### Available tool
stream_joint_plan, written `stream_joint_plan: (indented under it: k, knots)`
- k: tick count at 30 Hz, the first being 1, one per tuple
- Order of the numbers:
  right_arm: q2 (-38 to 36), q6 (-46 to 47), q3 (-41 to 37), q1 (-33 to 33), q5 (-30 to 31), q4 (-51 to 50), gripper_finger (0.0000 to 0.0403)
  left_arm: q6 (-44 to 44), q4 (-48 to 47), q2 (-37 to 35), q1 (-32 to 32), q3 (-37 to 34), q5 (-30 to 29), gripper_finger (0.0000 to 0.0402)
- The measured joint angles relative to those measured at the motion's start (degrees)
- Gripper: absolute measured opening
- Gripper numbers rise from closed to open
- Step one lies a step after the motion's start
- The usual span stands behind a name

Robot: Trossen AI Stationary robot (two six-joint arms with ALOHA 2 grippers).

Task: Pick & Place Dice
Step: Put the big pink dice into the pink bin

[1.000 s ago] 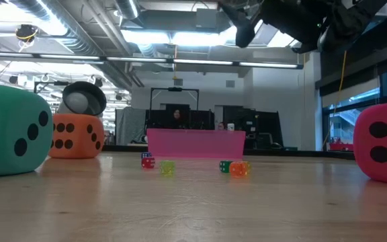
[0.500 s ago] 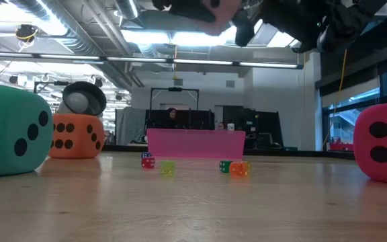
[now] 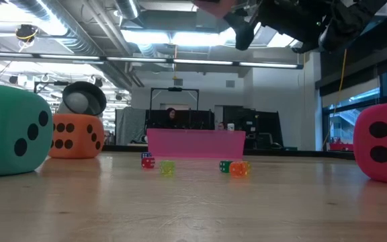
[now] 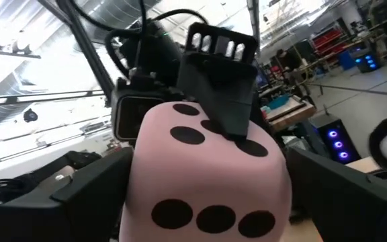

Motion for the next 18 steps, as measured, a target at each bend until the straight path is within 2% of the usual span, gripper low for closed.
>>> stream_joint_plan:
  k: [4, 14, 18]
  knots:
    - [-0.20, -0.05, -0.04, 1.05, -0.21, 0.33, 0.0389, 0.61, 3.06, 0.91, 0.62, 0.01, 3.58, 0.0345]
    - [-0.05, -5.61, -0.04, 1.15, -1.08, 1.55, 0.0389, 4.66, 4.38, 1.36, 0.81, 0.01, 2.24, 0.0345]
    - [-0.05, -6.69, -0.04, 1.96, 0.53, 2.91, 0.0389, 7.42, 6.38, 1.38, 1.19, 0.03, 2.36, 0.0345]
